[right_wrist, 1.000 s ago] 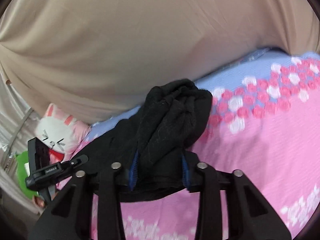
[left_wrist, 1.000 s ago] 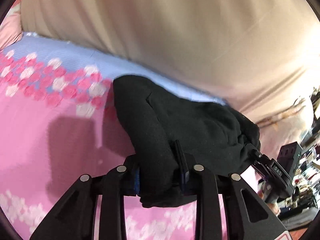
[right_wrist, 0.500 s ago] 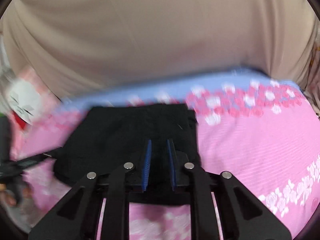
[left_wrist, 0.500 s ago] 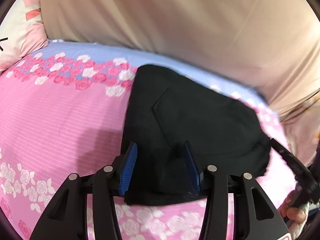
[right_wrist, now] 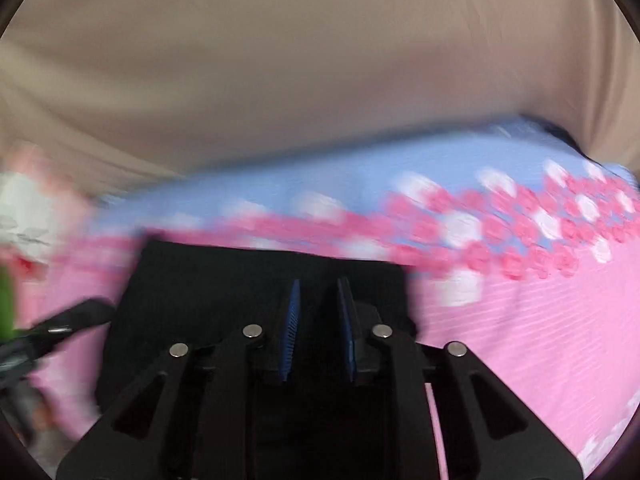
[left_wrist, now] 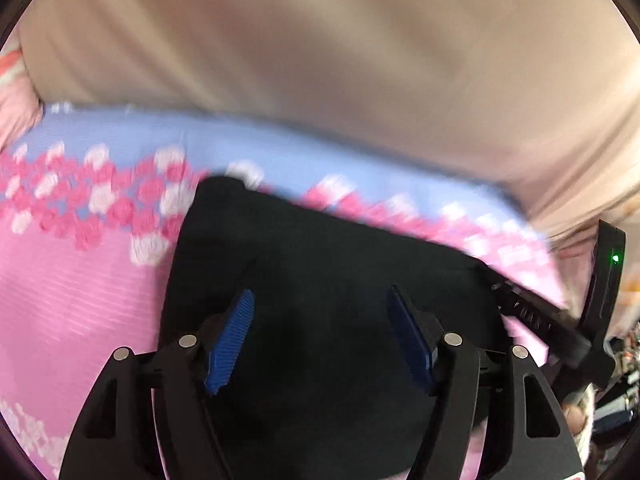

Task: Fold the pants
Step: 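Open both grippers and withdraw from the folded pants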

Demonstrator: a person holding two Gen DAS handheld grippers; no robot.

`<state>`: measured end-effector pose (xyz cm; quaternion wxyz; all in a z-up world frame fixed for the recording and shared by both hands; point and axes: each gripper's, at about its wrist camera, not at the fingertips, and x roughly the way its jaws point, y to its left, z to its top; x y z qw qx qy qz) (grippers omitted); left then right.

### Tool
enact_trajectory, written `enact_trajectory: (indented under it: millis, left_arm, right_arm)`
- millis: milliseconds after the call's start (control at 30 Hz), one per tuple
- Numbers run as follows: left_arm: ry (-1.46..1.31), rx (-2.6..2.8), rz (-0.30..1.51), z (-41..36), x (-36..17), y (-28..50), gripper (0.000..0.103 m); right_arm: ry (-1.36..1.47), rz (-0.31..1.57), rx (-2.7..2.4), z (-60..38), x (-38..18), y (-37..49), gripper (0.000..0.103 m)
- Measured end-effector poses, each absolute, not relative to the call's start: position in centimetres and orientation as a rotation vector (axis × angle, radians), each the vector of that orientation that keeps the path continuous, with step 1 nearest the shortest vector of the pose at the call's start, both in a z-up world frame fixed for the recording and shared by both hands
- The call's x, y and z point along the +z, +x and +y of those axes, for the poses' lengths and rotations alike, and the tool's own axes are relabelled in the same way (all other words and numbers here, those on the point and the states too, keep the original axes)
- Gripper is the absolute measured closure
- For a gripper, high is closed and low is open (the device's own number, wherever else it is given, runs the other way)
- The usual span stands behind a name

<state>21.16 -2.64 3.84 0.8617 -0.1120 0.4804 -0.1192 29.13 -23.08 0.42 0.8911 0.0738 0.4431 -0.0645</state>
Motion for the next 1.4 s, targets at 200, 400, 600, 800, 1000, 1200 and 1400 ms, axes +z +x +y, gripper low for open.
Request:
enact_trajectory:
  millis: [200, 400, 600, 800, 1000, 1200, 1400]
  left_arm:
    - [-0.167, -0.25, 0.932, -2.6, 5.0, 18.7, 0.042]
    - [-0.144, -0.243, 0.87, -1.2, 5.7, 12.7, 0.034]
    - [-0.2, -0.231, 0.894, 0.4, 3.4, 11.3, 0.034]
    - [-0.179, -0.206, 0.877, 0.1, 2.6, 11.3, 0.027]
    - [-0.149, -0.191, 0.853, -0.4, 2.4, 11.1, 0.025]
    - [-0.118, -0.176, 0.832, -0.7, 2.4, 10.5, 0.022]
    - [-0.061, -0.142, 0.794, -1.4, 2.7, 9.2, 0.022]
  right_arm:
    - [0.228, 0.807, -0.064, -23.9, 3.9, 23.6, 0.067]
    - [0.052, 0.813, -0.16, -23.4, 1.3, 19.6, 0.066]
    - [0.125, 0.753, -0.106, -23.2, 3.9, 19.0, 0.066]
    - [0.105, 0.845, -0.356, -27.0, 1.8, 22.8, 0.084]
    - [0.103, 0.872, -0.07, -23.3, 1.8, 23.0, 0.084]
    - [0.137, 0.758, -0.213, -23.6, 4.0, 18.0, 0.075]
    - [0.068, 0.71, -0.219, -20.3, 2.5, 12.3, 0.066]
